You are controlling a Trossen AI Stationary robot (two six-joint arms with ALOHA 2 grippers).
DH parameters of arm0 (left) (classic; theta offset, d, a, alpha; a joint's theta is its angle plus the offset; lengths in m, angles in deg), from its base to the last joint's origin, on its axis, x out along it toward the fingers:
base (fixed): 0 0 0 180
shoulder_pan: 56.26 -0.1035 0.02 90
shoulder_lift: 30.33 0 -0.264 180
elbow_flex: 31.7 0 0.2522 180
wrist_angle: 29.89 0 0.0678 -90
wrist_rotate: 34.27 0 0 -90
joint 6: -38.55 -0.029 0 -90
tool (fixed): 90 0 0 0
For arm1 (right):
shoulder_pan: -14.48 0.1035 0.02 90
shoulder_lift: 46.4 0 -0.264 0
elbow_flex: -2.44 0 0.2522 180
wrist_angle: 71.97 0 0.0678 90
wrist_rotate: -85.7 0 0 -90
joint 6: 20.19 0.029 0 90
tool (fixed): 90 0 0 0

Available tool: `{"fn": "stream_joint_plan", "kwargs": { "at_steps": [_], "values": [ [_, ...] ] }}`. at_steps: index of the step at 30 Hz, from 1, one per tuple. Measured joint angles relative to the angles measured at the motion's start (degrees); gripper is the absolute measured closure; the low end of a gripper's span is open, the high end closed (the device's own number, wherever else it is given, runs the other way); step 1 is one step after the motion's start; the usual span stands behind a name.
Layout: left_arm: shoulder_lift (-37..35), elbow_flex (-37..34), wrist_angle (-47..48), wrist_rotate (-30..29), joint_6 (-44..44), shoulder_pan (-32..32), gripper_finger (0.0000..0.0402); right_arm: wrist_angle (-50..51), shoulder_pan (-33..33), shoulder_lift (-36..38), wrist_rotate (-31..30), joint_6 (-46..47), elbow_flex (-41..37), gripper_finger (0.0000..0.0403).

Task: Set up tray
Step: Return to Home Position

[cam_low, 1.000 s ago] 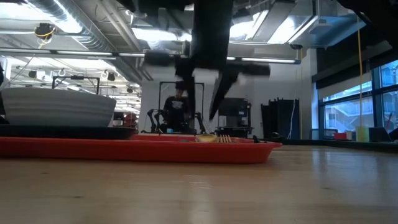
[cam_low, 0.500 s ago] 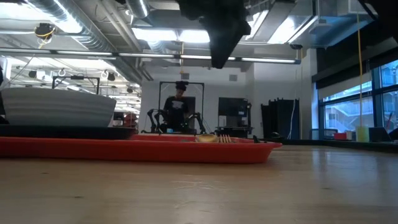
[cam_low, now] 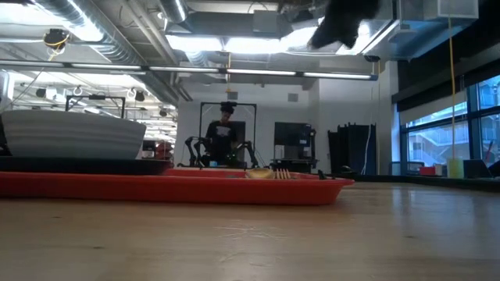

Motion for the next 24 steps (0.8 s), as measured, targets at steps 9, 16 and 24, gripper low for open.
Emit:
{"fn": "stream_joint_plan", "kwargs": {
  "at_steps": [9, 16, 24],
  "values": [
    [-11.27, -15.20, -32.97, 15.71, -22.24, -6.84, 0.0392, -14.06, 0.75, 29.57, -0.05, 4.92, -24.77, 0.0369],
    [-23.22, -25.90, -43.04, 28.47, -30.30, -22.71, 0.0392, -32.16, -1.15, 42.88, 6.22, 4.73, -39.60, 0.0368],
    [-40.28, -38.80, -48.44, 39.26, -29.42, -36.17, 0.0394, -38.38, -1.15, 50.86, 5.87, 9.18, -49.42, 0.0368]
  ]
}}
